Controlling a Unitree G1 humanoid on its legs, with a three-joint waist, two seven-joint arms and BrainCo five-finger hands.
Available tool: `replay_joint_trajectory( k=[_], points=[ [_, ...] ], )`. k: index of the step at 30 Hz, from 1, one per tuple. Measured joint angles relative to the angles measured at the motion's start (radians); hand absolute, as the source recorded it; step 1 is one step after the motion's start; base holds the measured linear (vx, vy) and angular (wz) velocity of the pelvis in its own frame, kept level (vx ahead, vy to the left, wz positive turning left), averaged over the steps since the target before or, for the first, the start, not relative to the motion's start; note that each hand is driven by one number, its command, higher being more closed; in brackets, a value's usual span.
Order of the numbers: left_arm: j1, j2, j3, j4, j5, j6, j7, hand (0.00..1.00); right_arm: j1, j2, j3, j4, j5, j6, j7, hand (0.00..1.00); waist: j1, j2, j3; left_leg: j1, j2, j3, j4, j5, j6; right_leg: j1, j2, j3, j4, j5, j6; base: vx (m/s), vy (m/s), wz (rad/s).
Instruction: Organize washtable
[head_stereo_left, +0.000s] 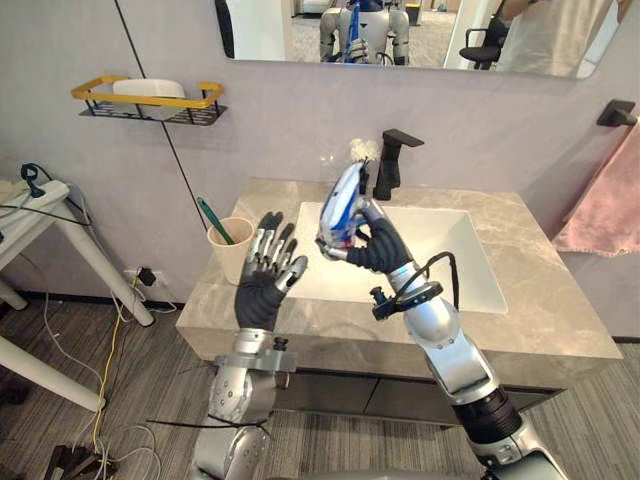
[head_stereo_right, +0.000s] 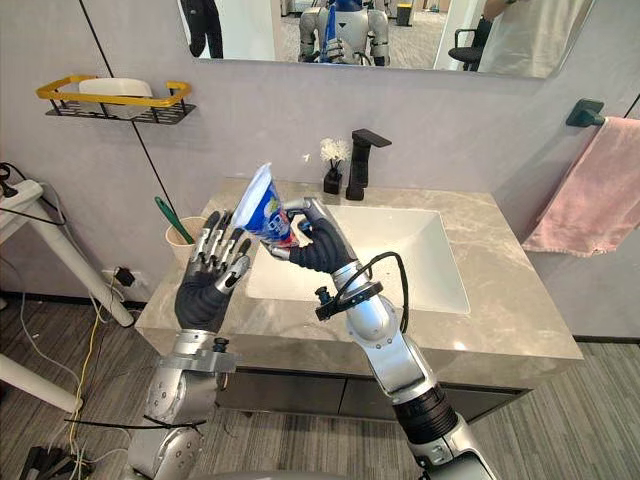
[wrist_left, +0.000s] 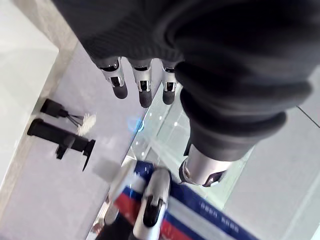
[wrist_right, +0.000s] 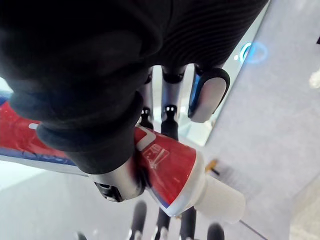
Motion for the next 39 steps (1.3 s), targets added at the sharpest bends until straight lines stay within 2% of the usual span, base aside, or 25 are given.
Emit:
replay_joint_trajectory(
  k=[5,8,13,22,30,39],
  points=[
    [0.002,-0.014,0.027,0.013,0.013,0.000,0.000,0.00,0.000,0.010,-0.011,0.000,0.009,0.000,0.015,1.00,0.000,-0.001,0.000,0.000,0.000,0.000,-0.001,0.000,0.000,0.000,0.000,0.000,0.000,0.000,0.000,0.00,0.000,0.00],
    [0.002,-0.016,-0.016,0.013,0.013,0.000,0.000,0.00,0.016,0.018,-0.007,0.016,0.007,0.000,0.030,1.00,0.001,-0.001,0.001,-0.002,0.000,-0.001,-0.001,0.000,0.000,0.000,-0.001,-0.001,0.000,0.000,0.000,0.00,0.000,0.00],
    [-0.003,-0.017,-0.050,0.011,0.015,0.000,-0.004,0.00,0.017,0.018,-0.007,0.089,-0.003,0.039,0.043,1.00,0.000,-0.003,0.002,-0.001,-0.001,-0.001,-0.001,0.000,0.000,0.001,-0.001,-0.002,0.000,0.000,0.000,0.00,0.000,0.00],
    [-0.004,-0.017,-0.069,-0.057,0.012,-0.001,-0.007,0.00,0.020,0.026,-0.008,0.171,-0.003,0.079,0.045,1.00,0.000,-0.008,0.005,-0.002,-0.003,-0.003,-0.002,0.000,0.000,0.001,-0.003,-0.004,0.000,0.000,0.000,0.00,0.000,0.00],
    [-0.021,-0.017,-0.145,-0.068,0.018,-0.001,-0.025,0.00,0.017,0.052,-0.007,0.214,-0.030,0.092,0.063,1.00,0.001,-0.012,0.010,-0.003,-0.003,-0.006,-0.002,0.000,0.000,0.001,-0.004,-0.007,0.000,0.000,0.000,0.00,0.000,0.00],
    [-0.047,-0.016,-0.145,-0.068,0.212,0.000,0.000,0.00,0.002,0.061,-0.004,0.237,-0.031,0.092,0.064,1.00,0.000,-0.014,0.011,-0.004,-0.003,-0.006,-0.001,0.000,0.000,-0.001,-0.004,-0.007,0.000,0.000,0.000,0.00,0.000,0.00]
  ],
)
